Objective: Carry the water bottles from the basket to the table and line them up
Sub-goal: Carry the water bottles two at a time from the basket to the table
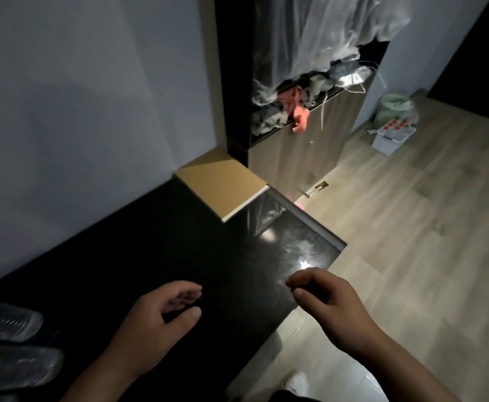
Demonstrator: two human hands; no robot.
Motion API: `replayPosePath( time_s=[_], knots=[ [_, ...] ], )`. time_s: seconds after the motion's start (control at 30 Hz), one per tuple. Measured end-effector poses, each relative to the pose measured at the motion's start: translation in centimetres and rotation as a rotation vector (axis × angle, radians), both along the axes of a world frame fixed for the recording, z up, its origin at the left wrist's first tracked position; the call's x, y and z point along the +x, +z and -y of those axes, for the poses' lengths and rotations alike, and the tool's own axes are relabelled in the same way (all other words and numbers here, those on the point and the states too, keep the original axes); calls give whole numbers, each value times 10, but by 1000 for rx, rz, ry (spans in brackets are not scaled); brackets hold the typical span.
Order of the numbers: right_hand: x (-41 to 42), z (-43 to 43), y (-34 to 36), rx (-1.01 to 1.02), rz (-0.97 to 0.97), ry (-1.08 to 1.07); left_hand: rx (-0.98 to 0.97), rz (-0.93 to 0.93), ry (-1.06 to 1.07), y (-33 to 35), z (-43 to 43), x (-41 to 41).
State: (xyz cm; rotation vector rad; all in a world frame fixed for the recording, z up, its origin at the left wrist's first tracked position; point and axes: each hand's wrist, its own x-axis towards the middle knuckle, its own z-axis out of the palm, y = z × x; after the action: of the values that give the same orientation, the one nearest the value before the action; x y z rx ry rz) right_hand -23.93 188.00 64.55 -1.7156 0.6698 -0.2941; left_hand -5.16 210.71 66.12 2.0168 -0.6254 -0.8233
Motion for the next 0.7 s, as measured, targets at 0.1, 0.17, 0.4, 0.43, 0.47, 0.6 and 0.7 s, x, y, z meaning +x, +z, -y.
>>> replayPosePath(
  time_s=[0.1,0.17,0.4,0.43,0.47,0.6,0.7],
  knots=[
    [-28,51,3,12,-17,-78,2,-2,-44,1,61,-10],
    [-50,80,6,25,-14,-133,-23,-10,-83,1,104,-19],
    [-123,152,7,39,2,-395,-145,-39,-322,2,242,-51],
    [-131,160,7,41,8,-425,-157,-35,-359,3,260,-54],
    [-138,167,6,52,18,-452,-171,-36,-393,4,277,-57],
    [-160,203,0,77,2,-538,-206,-40,-469,-1,343,-64],
    [-166,241,-5,66,-44,-560,-209,-50,-511,-8,394,-64]
  ],
)
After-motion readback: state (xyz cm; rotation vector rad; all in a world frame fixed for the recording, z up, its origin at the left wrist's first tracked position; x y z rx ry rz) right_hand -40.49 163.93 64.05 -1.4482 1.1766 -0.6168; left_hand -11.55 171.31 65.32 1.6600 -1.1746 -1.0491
